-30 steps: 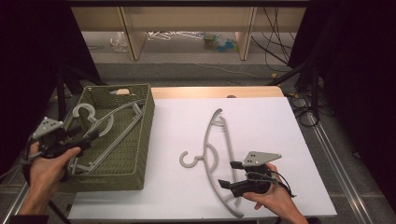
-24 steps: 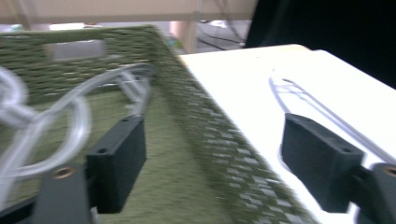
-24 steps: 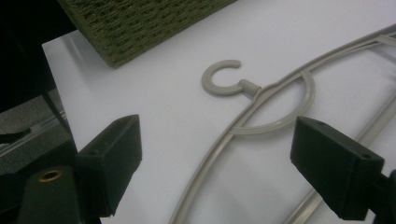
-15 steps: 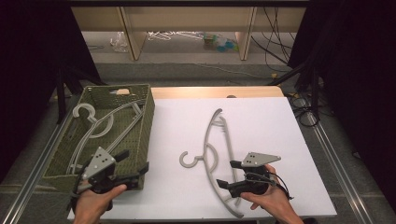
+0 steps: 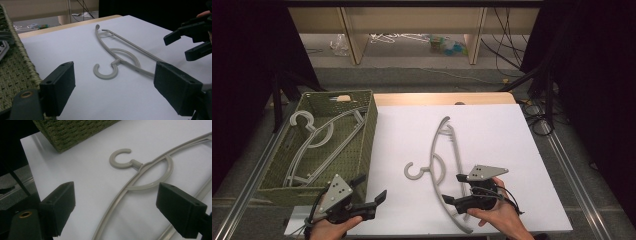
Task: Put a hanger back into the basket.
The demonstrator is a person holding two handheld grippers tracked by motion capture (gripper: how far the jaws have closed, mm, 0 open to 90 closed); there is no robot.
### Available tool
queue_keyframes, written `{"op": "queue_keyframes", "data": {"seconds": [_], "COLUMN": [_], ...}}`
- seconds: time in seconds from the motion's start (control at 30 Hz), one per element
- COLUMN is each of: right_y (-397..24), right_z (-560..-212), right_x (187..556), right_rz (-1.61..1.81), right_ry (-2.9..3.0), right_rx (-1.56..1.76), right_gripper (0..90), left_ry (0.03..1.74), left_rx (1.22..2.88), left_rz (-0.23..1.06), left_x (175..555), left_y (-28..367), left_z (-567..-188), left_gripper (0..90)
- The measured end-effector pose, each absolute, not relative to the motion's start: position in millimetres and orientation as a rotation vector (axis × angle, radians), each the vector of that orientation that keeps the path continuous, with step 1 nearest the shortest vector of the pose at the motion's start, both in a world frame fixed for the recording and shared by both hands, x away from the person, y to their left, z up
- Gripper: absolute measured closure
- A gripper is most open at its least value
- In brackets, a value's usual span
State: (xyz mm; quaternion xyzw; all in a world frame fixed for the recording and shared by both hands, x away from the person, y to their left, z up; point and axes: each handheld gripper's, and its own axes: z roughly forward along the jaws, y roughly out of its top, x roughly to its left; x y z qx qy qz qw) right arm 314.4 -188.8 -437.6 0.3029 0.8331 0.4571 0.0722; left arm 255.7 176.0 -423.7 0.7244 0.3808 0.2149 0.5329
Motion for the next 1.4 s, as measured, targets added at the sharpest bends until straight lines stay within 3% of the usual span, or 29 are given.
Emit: {"op": "queue_keyframes", "data": {"seconds": [0.57, 0.8, 0.93, 1.07, 1.23, 1.4], "right_y": [-148.8, -133.3, -124.9, -122.3, -120.0, -124.4], "right_z": [-459.5, -472.7, -472.9, -470.6, -469.2, -468.4], "right_x": [329.5, 347.1, 351.5, 356.3, 358.9, 363.2], "right_rz": [1.058, 0.884, 0.784, 0.714, 0.662, 0.667], "right_ry": [2.652, 2.745, 2.788, 2.799, 2.815, 2.834], "right_rx": [0.922, 0.975, 0.939, 0.926, 0.892, 0.889], "right_gripper": [20.1, 34.2, 37.8, 49.9, 53.8, 63.5], "left_ry": [0.882, 0.892, 0.862, 0.873, 0.858, 0.879], "left_rx": [1.761, 1.756, 1.774, 1.767, 1.788, 1.782], "left_rz": [0.504, 0.483, 0.490, 0.477, 0.489, 0.477], "left_x": [256.3, 255.8, 256.9, 257.0, 257.8, 257.0], "left_y": [173.8, 172.7, 173.0, 171.5, 172.3, 172.2], "left_z": [-434.4, -435.6, -435.6, -437.4, -437.2, -437.9], "left_gripper": [17.2, 17.2, 17.2, 17.4, 17.5, 17.5]}}
